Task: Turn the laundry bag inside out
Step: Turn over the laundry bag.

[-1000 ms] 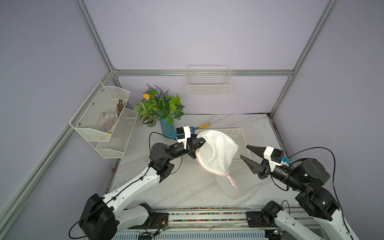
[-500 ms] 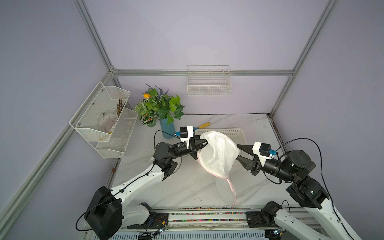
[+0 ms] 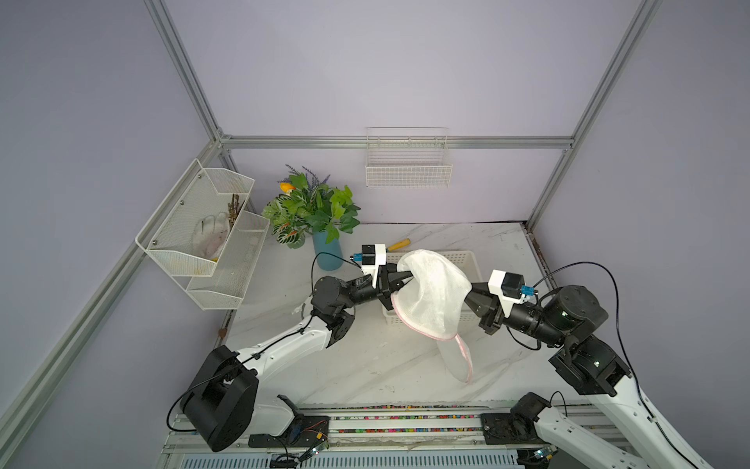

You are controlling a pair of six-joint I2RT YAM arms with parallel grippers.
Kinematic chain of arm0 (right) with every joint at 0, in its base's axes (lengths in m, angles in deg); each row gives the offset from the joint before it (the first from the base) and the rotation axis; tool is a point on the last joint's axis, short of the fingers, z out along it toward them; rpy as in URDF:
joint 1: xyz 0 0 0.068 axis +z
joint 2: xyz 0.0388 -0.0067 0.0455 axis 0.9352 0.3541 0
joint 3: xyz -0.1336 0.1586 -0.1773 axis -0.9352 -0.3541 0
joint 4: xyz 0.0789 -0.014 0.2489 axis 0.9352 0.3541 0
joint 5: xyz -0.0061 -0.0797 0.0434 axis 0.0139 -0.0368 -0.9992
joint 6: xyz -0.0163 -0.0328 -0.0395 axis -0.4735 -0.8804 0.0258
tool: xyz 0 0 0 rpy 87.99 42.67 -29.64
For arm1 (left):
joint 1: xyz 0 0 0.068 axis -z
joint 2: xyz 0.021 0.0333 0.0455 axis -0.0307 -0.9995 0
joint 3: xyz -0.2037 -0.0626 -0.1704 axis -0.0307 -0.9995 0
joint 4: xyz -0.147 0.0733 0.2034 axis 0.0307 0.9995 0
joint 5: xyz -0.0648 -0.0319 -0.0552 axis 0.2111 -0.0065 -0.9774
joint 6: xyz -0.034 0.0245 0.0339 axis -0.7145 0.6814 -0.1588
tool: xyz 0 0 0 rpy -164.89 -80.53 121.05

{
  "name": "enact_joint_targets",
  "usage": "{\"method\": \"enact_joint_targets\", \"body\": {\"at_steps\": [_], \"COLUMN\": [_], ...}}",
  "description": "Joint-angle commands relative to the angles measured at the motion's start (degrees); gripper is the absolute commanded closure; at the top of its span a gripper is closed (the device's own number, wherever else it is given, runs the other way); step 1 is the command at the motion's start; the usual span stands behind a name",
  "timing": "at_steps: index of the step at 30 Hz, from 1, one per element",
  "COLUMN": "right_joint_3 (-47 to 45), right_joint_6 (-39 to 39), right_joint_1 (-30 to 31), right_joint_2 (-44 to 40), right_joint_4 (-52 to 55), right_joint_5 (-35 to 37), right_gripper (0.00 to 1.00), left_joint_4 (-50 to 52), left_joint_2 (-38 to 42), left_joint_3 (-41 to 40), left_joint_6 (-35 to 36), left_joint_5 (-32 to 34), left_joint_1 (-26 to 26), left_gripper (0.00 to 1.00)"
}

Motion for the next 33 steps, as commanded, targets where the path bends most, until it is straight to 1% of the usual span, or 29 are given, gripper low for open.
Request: {"method": "enact_joint_targets", "body": {"at_steps": [1, 3, 5, 6, 8, 10, 13, 16, 19, 21, 24, 26, 29, 33], "right_joint_3": [1.14, 1.37, 1.87, 2.54, 4.33, 6.90, 11.01, 14.57, 18.02, 20.88, 25.77, 29.02, 33.04, 37.03], "right_joint_6": [-0.70, -1.31, -1.87, -2.48, -3.74, -4.17, -4.13, -3.61, -2.08, -0.21, 4.10, 6.14, 8.76, 12.57], "right_joint_1": [0.49, 0.49, 0.50, 0.49, 0.48, 0.49, 0.48, 0.49, 0.49, 0.58, 0.96, 2.07, 6.14, 13.62], "right_joint_2": [-1.02, -1.45, -1.78, -1.77, -1.48, -0.75, 1.19, 3.14, 5.81, 8.24, 12.50, 15.34, 19.36, 24.34], "right_joint_4": [-0.52, 0.72, 2.32, 3.92, 7.41, 11.44, 16.78, 20.76, 24.99, 28.18, 33.16, 36.48, 40.67, 45.27], "right_joint_5": [2.12, 4.20, 7.13, 8.90, 13.13, 18.84, 26.68, 32.81, 38.15, 41.62, 46.71, 50.00, 57.27, 67.47], "right_gripper": [1.00, 1.00, 1.00, 1.00, 1.00, 1.00, 1.00, 1.00, 1.00, 1.00, 1.00, 1.00, 1.00, 1.00], "left_joint_4": [-1.22, 0.33, 3.31, 5.30, 9.34, 13.38, 19.89, 24.99, 29.83, 31.88, 34.05, 34.64, 34.34, 31.41], "left_joint_2": [-0.08, 0.18, 0.99, 1.59, 3.34, 5.58, 9.35, 13.11, 16.21, 17.61, 18.47, 18.34, 16.85, 12.56], "left_joint_3": [1.65, 1.65, 1.41, 1.23, 0.48, -0.50, -2.61, -5.25, -6.83, -7.41, -7.19, -6.90, -5.92, -3.78], "left_joint_6": [-0.60, 0.42, 2.36, 3.83, 6.35, 9.25, 12.45, 13.80, 14.24, 14.89, 16.03, 17.29, 19.87, 21.65], "left_joint_5": [2.02, 3.24, 5.09, 6.16, 9.25, 13.22, 21.44, 30.89, 37.61, 38.20, 34.81, 33.82, 32.49, 31.65], "left_joint_1": [0.56, 0.56, 0.55, 0.52, 0.43, 0.38, 0.30, 0.24, 0.21, 0.20, 0.87, 2.78, 6.96, 12.80], "left_gripper": [0.70, 0.55, 0.37, 0.32, 0.24, 0.20, 0.16, 0.14, 0.13, 0.14, 0.15, 0.15, 0.16, 0.16]}}
